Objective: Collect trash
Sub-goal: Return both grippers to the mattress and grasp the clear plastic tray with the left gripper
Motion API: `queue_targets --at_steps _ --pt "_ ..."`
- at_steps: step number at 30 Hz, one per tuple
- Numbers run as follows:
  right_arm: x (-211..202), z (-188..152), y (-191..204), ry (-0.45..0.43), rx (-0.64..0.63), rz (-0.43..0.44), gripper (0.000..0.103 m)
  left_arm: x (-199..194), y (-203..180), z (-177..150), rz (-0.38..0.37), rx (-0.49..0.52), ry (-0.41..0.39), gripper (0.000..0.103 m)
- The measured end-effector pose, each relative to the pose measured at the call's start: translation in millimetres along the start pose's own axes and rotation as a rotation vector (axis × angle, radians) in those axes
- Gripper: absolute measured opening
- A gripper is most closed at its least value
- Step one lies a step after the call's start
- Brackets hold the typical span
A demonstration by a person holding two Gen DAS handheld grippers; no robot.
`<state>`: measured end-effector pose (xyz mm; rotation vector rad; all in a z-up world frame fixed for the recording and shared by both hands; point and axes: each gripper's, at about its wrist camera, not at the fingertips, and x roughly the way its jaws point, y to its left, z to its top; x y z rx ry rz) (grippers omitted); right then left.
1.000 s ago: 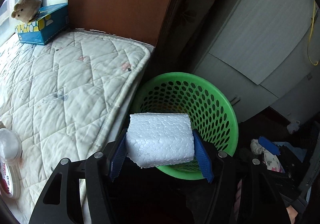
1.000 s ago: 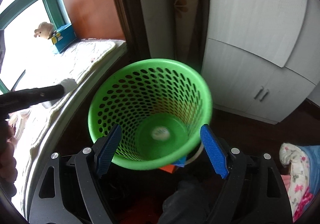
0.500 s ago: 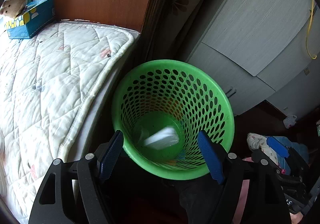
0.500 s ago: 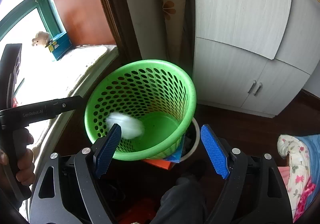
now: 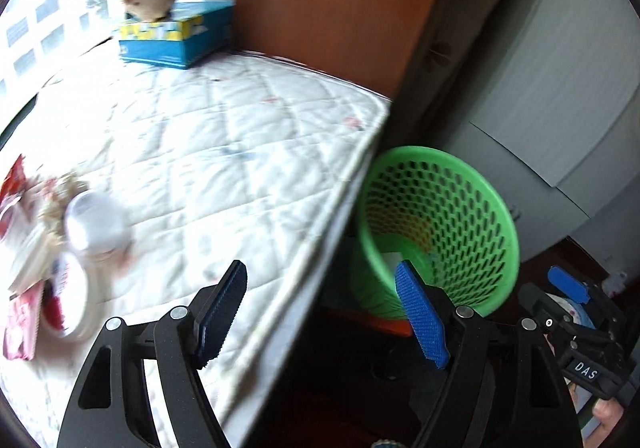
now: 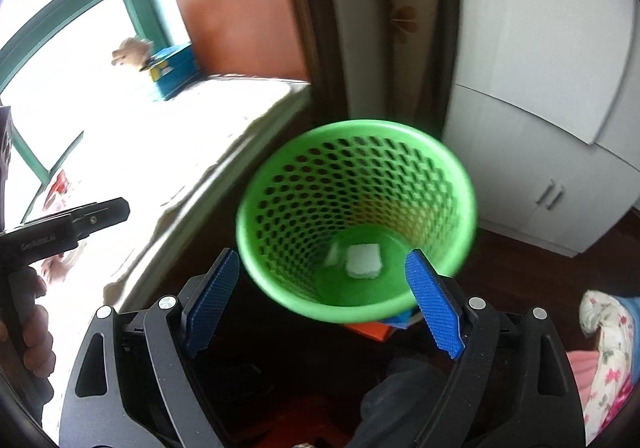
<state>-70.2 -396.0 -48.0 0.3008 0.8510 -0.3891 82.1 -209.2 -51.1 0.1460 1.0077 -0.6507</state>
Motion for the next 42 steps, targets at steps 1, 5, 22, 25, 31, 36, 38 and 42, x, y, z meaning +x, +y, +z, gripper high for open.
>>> queue_targets --at_steps 1,5,22,25,31,36,38,42 --pt "1.0 0.7 6.7 0.002 -0.012 0.007 0.085 -4.3 8.6 -1.8 0.017 -0.011 -0.006 0.074" --pt "6.9 4.0 34.1 0.009 -0.057 0.042 0.085 -26.5 44.2 -10.6 0.086 -0.057 -0.038 0.074" --pt "24.5 15.9 153.2 0.027 -0.241 0.184 0.085 -112.9 226.3 -41.6 0.373 -0.398 -0.14 0.08" --pt "26.5 14.9 173.8 0.033 -0.273 0.208 0.085 -115.4 263.8 -44.1 0.43 -0.487 -0.121 0.08" --pt "36.1 13.9 212.8 0.053 -0.335 0.241 0.085 -104.0 324.8 -47.5 0.463 -0.645 -0.064 0.081" --pt "44.4 14.0 238.9 0.067 -0.374 0.261 0.085 -91.0 351.7 -46.4 0.442 -0.724 -0.032 0.083" --pt "48.6 15.2 247.0 0.072 -0.386 0.266 0.085 -84.6 356.2 -43.3 0.44 -0.726 -0.021 0.084" --pt "55.8 19.7 259.8 0.084 -0.395 0.286 0.085 -71.5 363.6 -40.7 0.435 -0.74 0.015 0.084"
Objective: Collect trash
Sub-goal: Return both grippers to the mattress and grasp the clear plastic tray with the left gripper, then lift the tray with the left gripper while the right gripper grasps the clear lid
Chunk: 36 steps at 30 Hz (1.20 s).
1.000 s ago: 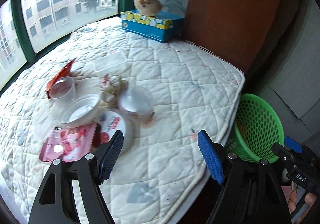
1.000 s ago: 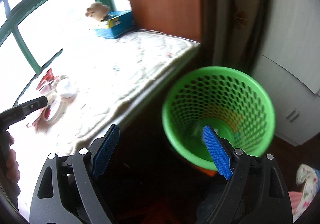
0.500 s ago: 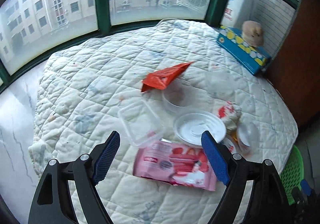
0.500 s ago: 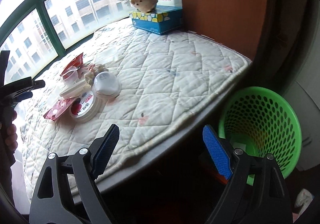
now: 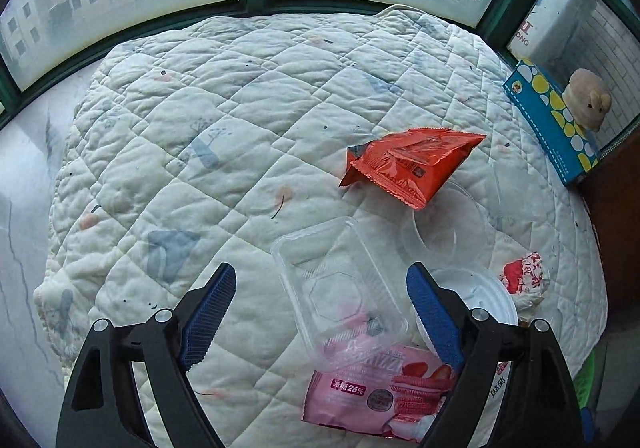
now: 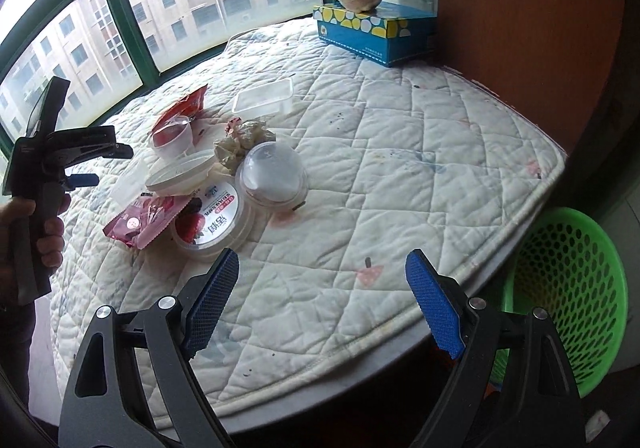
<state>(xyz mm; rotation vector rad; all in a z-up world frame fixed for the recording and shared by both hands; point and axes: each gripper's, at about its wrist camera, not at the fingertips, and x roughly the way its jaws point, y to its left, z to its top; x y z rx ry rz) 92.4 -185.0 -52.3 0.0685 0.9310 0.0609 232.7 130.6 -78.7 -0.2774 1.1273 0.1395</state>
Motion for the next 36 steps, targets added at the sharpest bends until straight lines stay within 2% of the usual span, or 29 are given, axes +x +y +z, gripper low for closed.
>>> queue_targets --at_steps 2,11,13,16,22,34,36 --pt "4.4 4.9 3.0 0.004 -0.006 0.01 0.085 6.0 1.2 0.4 0.01 -0.01 0.013 0.084" --pt "29.4 25.4 11.3 0.034 -0.012 0.054 0.085 23.7 3.4 1.4 -0.034 -0.038 0.056 0.083" --pt "36.1 30.5 11.7 0.044 -0.002 0.074 0.085 25.7 2.3 1.4 -0.052 -0.035 0.062 0.074" --pt "47.5 38.4 14.1 0.055 0.001 0.086 0.085 28.9 0.9 0.3 -0.083 -0.034 0.076 0.067" --pt "70.8 50.7 16.5 0.082 0.019 0.111 0.078 31.1 -1.3 -2.9 -0.139 -0.026 0.09 0.05" --pt "108.9 60.6 18.3 0.124 0.071 0.146 0.07 15.9 2.9 -3.1 -0.217 -0.014 0.062 0.033" --pt "113.0 60.2 17.5 0.132 0.081 0.146 0.064 13.8 4.2 -2.0 -0.219 -0.011 0.056 0.03"
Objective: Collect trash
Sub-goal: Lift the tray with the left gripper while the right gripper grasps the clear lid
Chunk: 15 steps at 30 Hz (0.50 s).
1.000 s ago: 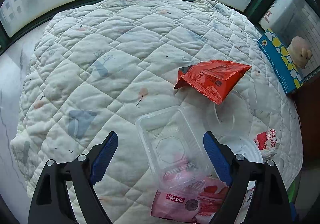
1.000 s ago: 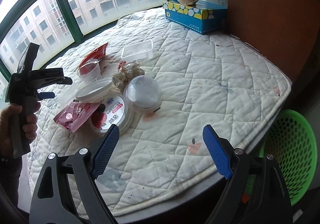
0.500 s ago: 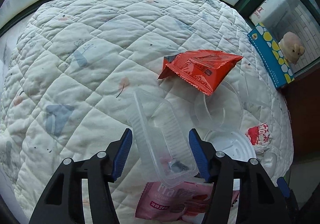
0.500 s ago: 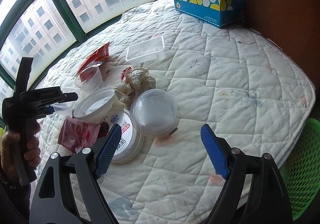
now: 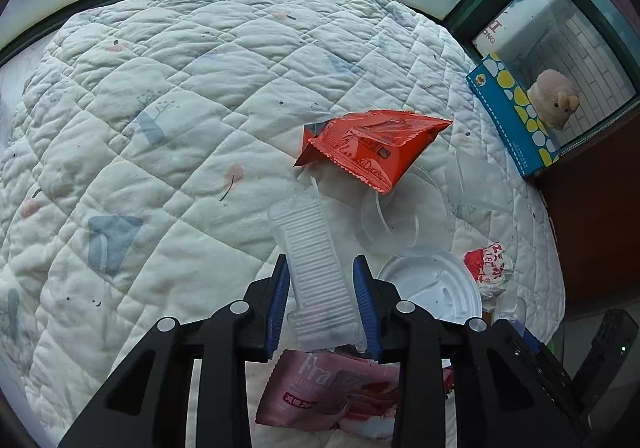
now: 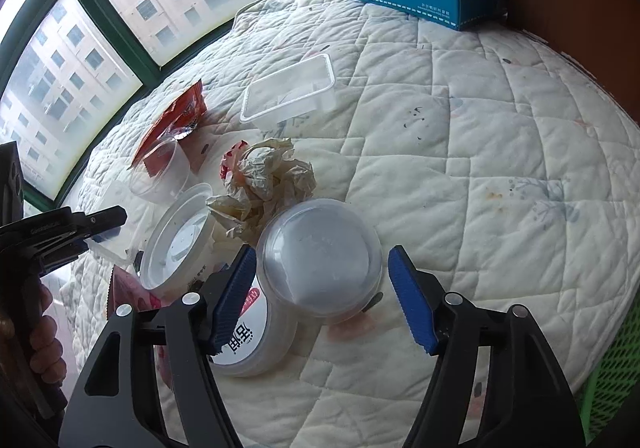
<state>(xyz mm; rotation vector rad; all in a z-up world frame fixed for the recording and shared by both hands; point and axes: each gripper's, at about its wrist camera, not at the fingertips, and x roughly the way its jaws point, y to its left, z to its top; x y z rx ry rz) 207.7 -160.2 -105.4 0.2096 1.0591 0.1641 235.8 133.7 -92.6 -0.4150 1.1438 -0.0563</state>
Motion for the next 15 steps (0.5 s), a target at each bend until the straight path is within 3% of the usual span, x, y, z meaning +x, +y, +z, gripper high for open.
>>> queue_targets --at_steps 6,15 --pt "0.4 1.2 -1.1 -0.007 0.007 0.005 0.061 -4.9 3.2 0.7 -0.009 0.005 -0.012 0.029" --pt "-30.5 -10.9 -3.0 -0.055 -0.001 0.012 0.06 -32.0 -3.8 -5.2 -0.037 0.025 -0.052 0.028"
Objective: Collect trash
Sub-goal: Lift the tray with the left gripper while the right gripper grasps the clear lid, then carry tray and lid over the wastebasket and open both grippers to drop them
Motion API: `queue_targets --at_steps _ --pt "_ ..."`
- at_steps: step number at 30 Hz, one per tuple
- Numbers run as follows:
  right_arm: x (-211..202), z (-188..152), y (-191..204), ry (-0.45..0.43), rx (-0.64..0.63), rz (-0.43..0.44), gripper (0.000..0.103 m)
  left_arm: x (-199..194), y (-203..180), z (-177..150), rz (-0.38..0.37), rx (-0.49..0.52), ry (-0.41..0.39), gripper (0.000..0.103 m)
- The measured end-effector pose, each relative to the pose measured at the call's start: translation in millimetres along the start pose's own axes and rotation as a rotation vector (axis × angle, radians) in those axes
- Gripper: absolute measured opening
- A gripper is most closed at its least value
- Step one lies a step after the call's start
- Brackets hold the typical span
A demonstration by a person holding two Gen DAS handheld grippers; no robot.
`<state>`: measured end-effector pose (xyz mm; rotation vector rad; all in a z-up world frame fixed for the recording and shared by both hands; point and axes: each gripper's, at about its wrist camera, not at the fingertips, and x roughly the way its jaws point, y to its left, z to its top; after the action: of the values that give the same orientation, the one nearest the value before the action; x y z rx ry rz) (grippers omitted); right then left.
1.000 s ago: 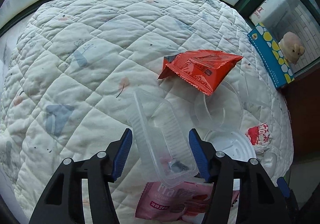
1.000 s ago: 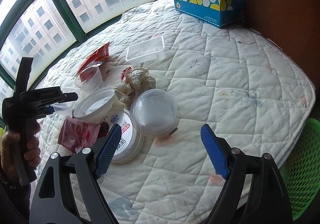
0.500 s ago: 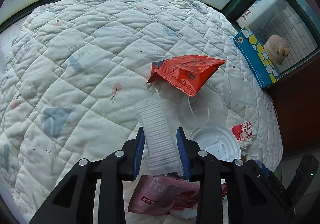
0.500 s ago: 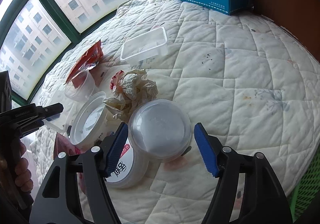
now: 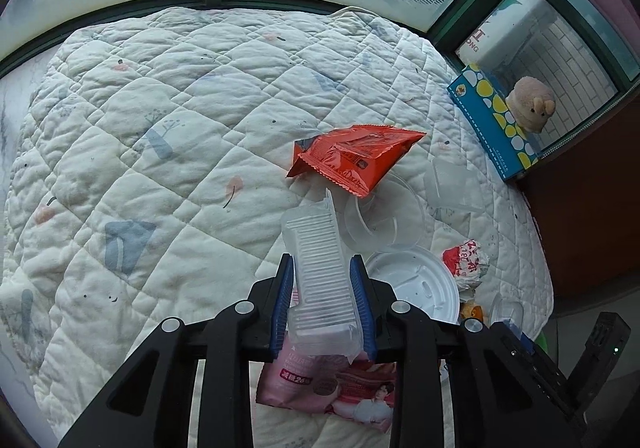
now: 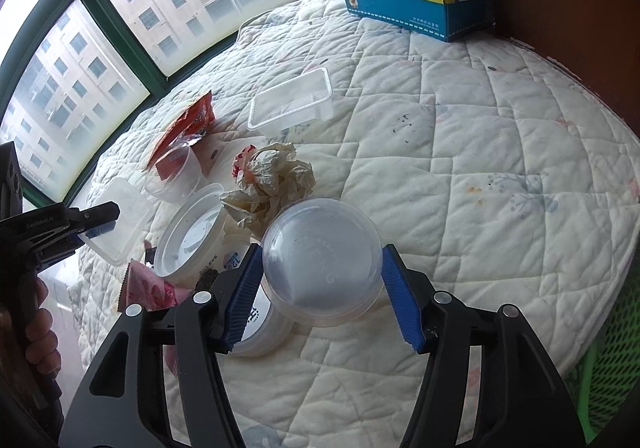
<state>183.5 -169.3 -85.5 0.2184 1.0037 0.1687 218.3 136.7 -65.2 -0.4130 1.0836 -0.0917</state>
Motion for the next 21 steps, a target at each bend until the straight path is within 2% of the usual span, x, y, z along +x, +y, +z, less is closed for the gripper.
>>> queue_targets --at_steps 7,11,21 --pt "-32.1 -8.5 -6.2 -0.05 0.018 0.014 0.06 -34.6 -14.5 -3.4 -0.026 0.031 -0.062 0.027" --pt "-51.3 -17.5 -14.7 -0.079 0.023 -0.001 0.061 -48.4 -34.8 -8.4 -0.07 0.07 -0.074 0.027" --pt "-98.0 -58.1 -73.3 -0.116 0.091 -0.14 0.061 -43.5 -120.9 -46.7 -0.208 0.212 -0.003 0.027"
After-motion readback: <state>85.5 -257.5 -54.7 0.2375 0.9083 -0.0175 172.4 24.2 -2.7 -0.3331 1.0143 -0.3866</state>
